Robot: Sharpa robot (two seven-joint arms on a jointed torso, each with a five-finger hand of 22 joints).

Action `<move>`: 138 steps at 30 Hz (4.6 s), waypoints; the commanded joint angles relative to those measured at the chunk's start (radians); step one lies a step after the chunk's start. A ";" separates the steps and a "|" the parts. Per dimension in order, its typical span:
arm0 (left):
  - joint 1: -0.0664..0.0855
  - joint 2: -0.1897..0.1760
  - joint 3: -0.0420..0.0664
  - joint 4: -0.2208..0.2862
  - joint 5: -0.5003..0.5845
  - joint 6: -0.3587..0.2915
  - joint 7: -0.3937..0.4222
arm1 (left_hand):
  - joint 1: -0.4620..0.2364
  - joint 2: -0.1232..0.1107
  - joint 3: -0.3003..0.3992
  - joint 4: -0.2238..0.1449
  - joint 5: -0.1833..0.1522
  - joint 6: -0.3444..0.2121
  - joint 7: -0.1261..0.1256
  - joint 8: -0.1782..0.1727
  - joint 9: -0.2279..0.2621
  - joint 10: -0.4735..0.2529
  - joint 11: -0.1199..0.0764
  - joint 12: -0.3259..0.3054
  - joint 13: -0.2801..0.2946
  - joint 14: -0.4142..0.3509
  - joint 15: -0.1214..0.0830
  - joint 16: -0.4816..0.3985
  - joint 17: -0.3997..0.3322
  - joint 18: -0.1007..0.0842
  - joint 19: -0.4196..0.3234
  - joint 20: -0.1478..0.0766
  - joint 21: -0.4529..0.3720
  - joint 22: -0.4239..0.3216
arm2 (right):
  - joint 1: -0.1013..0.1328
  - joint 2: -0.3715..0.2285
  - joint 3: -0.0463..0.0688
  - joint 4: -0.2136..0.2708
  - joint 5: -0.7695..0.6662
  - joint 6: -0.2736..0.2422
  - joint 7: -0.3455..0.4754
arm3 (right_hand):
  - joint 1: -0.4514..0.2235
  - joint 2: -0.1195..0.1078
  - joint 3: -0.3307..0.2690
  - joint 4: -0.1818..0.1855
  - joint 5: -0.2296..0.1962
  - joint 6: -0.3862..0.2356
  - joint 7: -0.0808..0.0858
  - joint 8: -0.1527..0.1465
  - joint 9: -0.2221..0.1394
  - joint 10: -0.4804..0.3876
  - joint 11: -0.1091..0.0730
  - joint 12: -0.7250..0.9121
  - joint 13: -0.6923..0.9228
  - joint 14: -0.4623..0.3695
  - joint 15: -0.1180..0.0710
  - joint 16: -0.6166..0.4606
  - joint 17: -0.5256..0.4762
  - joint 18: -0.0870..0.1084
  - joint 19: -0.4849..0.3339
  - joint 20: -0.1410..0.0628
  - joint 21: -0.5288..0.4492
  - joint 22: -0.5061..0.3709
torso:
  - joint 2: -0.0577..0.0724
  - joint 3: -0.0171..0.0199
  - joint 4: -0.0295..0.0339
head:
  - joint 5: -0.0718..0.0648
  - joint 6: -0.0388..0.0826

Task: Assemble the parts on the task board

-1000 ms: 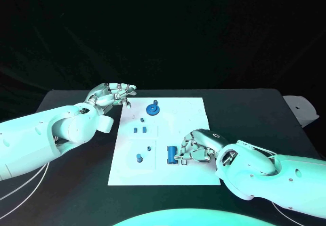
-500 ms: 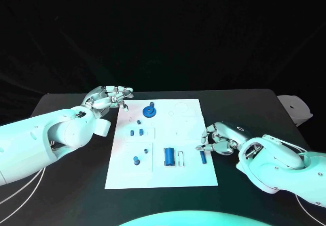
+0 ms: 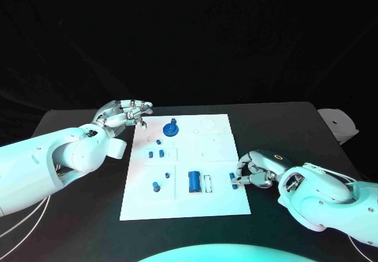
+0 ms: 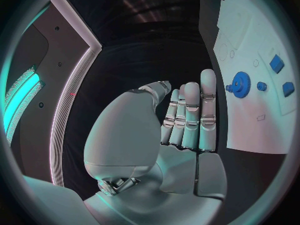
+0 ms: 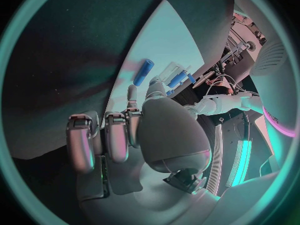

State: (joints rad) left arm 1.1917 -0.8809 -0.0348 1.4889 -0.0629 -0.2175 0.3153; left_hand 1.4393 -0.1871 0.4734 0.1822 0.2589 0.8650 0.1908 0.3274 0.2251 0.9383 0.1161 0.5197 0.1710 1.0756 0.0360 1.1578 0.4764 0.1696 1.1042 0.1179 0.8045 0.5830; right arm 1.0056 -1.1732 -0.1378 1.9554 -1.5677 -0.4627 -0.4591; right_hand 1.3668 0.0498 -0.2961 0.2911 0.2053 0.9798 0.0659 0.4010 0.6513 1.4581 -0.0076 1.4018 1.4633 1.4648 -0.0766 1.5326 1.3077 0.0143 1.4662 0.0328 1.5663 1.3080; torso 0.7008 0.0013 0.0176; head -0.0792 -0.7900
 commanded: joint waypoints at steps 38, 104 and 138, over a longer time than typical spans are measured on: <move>0.000 -0.007 0.000 0.008 0.005 0.016 -0.001 | -0.005 0.000 0.008 -0.001 0.000 -0.008 -0.003 0.006 0.002 -0.006 0.001 0.009 0.002 -0.006 0.003 -0.001 -0.003 0.015 0.003 0.005 -0.005 -0.002 | -0.038 0.065 -0.001 -0.011 -0.088 0.061 -0.064 | 0.101 -0.132 0.690 -0.014 0.008 0.056 -0.011 -0.064 -0.018 0.026 -0.011 -0.064 -0.036 0.085 -0.006 0.000 0.154 -0.014 0.105 -0.006 0.004 0.263 | -0.001 -0.0013 -0.0015 | 0.010 -0.015; 0.000 -0.005 0.000 0.009 0.005 0.020 -0.007 | -0.003 0.002 0.013 -0.006 0.001 -0.010 -0.003 0.008 0.003 -0.008 0.001 0.012 0.003 -0.006 0.003 -0.001 -0.004 0.015 0.004 0.005 -0.006 -0.003 | -0.016 0.206 0.001 -0.026 0.180 -0.009 -0.036 | -0.376 -0.234 0.717 -0.001 0.114 0.083 -0.011 -0.056 0.025 0.039 -0.012 -0.046 -0.015 0.087 -0.005 0.002 0.163 -0.014 0.105 -0.006 0.004 0.263 | 0.000 0.0001 -0.0015 | 0.019 -0.026; 0.000 0.013 -0.001 -0.043 0.065 0.003 0.090 | -0.067 -0.025 -0.031 0.028 -0.009 -0.042 -0.002 0.011 0.004 -0.019 0.006 0.024 0.001 -0.068 0.015 -0.046 -0.029 0.013 -0.046 0.019 -0.072 -0.037 | 0.105 0.188 0.002 -0.259 0.713 -0.143 0.567 | -0.096 -0.224 0.601 -0.015 -0.009 -0.061 0.065 -0.182 -0.020 -0.327 0.052 -0.786 -0.471 -0.065 0.050 -0.280 -0.292 0.113 -0.155 0.044 -0.707 0.019 | -0.035 -0.0141 -0.0117 | 0.011 0.027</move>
State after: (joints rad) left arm 1.1914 -0.8710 -0.0366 1.4503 -0.0365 -0.2151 0.3417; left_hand 1.3812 -0.2135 0.4475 0.2125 0.2518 0.8254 0.1890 0.3356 0.2280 0.9244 0.1228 0.5400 0.1716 1.0077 0.0512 1.1104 0.4463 0.1695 1.0585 0.1371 0.7319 0.5454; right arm 1.1062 -0.9885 -0.1364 1.7151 -1.1044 -0.6045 -0.1064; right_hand 1.2613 -0.1758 0.3075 0.2758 0.1991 0.9245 0.1288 0.2236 0.6331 1.1644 0.0436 0.6760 1.0321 1.4121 -0.0271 1.2791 1.0524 0.1175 1.3316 0.0751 0.9176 1.3072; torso 0.6788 -0.0079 0.0081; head -0.0670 -0.7727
